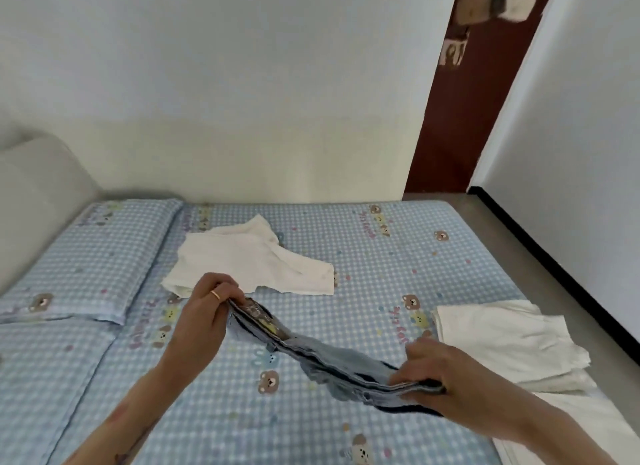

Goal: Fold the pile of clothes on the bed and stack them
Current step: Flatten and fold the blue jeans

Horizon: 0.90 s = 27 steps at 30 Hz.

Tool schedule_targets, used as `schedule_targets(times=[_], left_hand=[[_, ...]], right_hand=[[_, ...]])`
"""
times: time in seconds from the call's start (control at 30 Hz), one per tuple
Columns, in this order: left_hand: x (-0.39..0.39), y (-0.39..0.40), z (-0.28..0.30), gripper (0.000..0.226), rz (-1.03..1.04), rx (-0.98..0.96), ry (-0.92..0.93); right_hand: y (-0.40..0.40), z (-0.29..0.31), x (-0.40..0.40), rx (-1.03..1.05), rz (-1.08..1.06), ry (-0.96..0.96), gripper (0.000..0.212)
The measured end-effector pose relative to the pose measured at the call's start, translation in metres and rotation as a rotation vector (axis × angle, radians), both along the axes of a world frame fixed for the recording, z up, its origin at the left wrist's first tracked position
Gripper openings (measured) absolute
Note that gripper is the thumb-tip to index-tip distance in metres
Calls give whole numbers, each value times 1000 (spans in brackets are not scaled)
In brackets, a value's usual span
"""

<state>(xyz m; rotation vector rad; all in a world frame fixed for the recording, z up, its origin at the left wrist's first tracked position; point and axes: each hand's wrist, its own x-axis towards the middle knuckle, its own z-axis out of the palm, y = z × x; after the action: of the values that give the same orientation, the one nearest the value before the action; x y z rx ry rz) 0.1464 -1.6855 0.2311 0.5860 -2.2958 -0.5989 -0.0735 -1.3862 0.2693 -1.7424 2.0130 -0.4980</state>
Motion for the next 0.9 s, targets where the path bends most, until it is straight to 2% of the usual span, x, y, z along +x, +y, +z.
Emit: schedule_targets(times=[0.1, 0.23, 0.37, 0.47, 0.63, 0.77, 0.9], left_hand=[[14, 18, 33, 39, -14, 71, 80], [19, 48, 72, 48, -222, 71, 31], [15, 83, 90, 39, -463, 94, -93], [13, 104, 97, 37, -580, 180, -84], [17, 114, 103, 42, -557, 293, -22], [19, 120, 102, 43, -529, 322, -17], [27, 124, 107, 28, -496, 354, -42]], right_hand=[[-2, 44, 13, -77, 105, 118, 18], [-12, 76, 35, -162, 127, 145, 18], [-27, 90, 64, -270, 219, 163, 16], [-33, 93, 81, -381, 238, 123, 17], [-35, 95, 93, -385, 246, -55, 16], [-36, 92, 99, -359, 170, -45, 18], [-38, 92, 105, -329, 101, -10, 18]])
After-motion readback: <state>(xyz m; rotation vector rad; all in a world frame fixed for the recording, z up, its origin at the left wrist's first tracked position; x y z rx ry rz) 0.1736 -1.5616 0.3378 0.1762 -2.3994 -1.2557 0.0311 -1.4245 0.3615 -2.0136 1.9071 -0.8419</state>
